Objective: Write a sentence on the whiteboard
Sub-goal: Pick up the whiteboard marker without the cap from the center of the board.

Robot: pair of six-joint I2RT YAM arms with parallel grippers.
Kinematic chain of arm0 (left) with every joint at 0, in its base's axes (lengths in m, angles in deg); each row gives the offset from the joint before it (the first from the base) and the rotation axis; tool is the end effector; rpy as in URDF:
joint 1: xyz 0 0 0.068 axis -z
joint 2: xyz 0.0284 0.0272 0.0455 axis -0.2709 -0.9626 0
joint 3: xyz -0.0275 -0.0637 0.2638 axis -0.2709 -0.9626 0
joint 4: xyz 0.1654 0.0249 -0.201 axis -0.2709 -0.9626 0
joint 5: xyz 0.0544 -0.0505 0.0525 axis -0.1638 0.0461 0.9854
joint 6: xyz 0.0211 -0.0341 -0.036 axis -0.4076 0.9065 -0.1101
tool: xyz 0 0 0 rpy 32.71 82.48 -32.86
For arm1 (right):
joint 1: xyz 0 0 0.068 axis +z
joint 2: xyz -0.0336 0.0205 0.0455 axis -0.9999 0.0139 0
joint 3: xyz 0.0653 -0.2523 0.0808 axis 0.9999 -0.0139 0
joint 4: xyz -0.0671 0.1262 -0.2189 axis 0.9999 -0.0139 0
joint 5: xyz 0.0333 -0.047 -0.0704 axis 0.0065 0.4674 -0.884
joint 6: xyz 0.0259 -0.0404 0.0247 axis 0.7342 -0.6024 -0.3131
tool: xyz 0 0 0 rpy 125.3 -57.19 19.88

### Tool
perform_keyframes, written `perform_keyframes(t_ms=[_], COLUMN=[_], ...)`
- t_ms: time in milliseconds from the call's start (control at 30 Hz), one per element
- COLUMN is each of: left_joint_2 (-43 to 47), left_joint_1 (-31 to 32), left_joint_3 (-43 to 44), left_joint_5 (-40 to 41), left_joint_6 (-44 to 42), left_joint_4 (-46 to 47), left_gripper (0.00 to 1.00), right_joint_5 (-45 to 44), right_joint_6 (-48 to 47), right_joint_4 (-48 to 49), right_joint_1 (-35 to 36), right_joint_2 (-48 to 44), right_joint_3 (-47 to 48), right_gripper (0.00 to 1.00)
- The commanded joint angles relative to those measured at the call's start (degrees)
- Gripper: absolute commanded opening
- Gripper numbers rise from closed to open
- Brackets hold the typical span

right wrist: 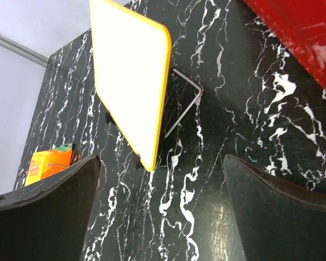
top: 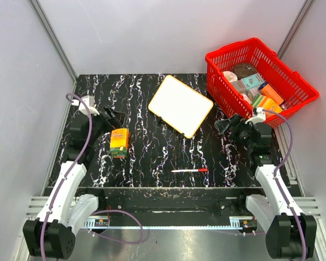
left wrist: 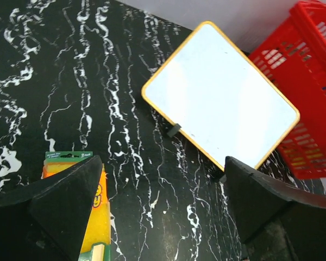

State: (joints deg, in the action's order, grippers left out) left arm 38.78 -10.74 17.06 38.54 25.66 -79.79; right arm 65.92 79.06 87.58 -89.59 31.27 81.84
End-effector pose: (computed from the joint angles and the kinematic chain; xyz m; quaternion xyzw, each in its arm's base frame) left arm 0.2037 -0.0246 0.3000 -0.1057 0.7802 -0.2522 0.5625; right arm 0.2005 0.0096 0.2446 0.1103 0.7764 0.2738 0.5569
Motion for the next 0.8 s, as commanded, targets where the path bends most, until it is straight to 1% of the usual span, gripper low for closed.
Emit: perform_keyframes(t_ms=[0,33,67,100,200,233,300,333,367,400,433,500,533,567,600,700,767], left_joint_2=[2.02,1.67,1.23,0.00,-2.63,-3.78,-7.63,-9.13,-10.63,-13.60,-15.20,-20.01,-21.79,-25.63,-27.59,-35.50,-40.58], left_joint_1=[-0.31,0.12,0.82,1.70,9.77,15.27,20.66,25.56,27.96,30.42,35.32,40.62,45.17,47.04,50.19,53.29,55.14], left_joint_3=[-0.60,-0.69,-0.77,-0.60,1.77,2.56,5.02,5.90,7.38,8.10,8.80,11.00,11.87,13.71,14.86,19.69,23.28], left_joint_5=[-8.29,-10.40,-12.59,-12.79,-7.45,-3.34,0.20,1.26,3.71,4.17,6.26,8.55,10.04,10.49,10.67,10.68,9.54], left_joint_6=[-2.97,-3.33,-3.85,-4.29,-8.68,-10.00,-13.34,-14.57,-17.01,-18.52,-20.01,-24.93,-26.52,-28.71,-30.38,-33.73,-35.66], left_joint_4=[0.79,0.96,1.22,0.96,-2.90,-5.17,-7.03,-8.34,-8.97,-9.49,-10.63,-11.34,-12.13,-12.57,-13.01,-15.47,-17.40], left_gripper=[0.99,0.99,0.99,0.99,0.99,0.99,0.99,0.99,0.99,0.99,0.99,0.99,0.99,0.99,0.99,0.95,0.90], right_joint_5=[4.87,5.48,4.97,4.53,4.87,6.01,7.07,7.59,7.60,7.60,7.42,7.07,7.07,7.25,7.16,6.46,6.02], right_joint_6=[1.68,1.95,2.21,2.39,2.65,2.65,2.65,2.65,2.74,2.65,2.57,2.48,2.74,3.00,3.18,3.88,4.15], right_joint_4=[-6.69,-7.58,-10.89,-12.06,-15.84,-16.46,-18.39,-18.66,-19.36,-19.45,-19.45,-19.45,-19.19,-18.32,-17.96,-16.20,-14.97], right_joint_1=[-0.41,-0.41,-0.41,-0.41,-0.23,-0.23,0.03,0.29,1.95,3.10,3.63,4.68,5.56,6.09,6.62,8.64,9.35], right_joint_2=[-1.64,-2.16,-3.91,-4.88,-8.66,-9.19,-9.81,-9.99,-10.08,-9.99,-9.82,-8.68,-8.06,-6.49,-5.69,-2.35,-0.42], right_joint_3=[5.33,5.16,5.16,4.63,3.58,3.40,3.31,3.22,3.14,2.79,2.61,2.08,1.99,1.64,1.47,0.59,0.32], right_gripper=[1.00,1.00,1.00,1.00,1.00,1.00,1.00,1.00,1.00,1.00,1.00,1.00,1.00,1.00,1.00,1.00,1.00])
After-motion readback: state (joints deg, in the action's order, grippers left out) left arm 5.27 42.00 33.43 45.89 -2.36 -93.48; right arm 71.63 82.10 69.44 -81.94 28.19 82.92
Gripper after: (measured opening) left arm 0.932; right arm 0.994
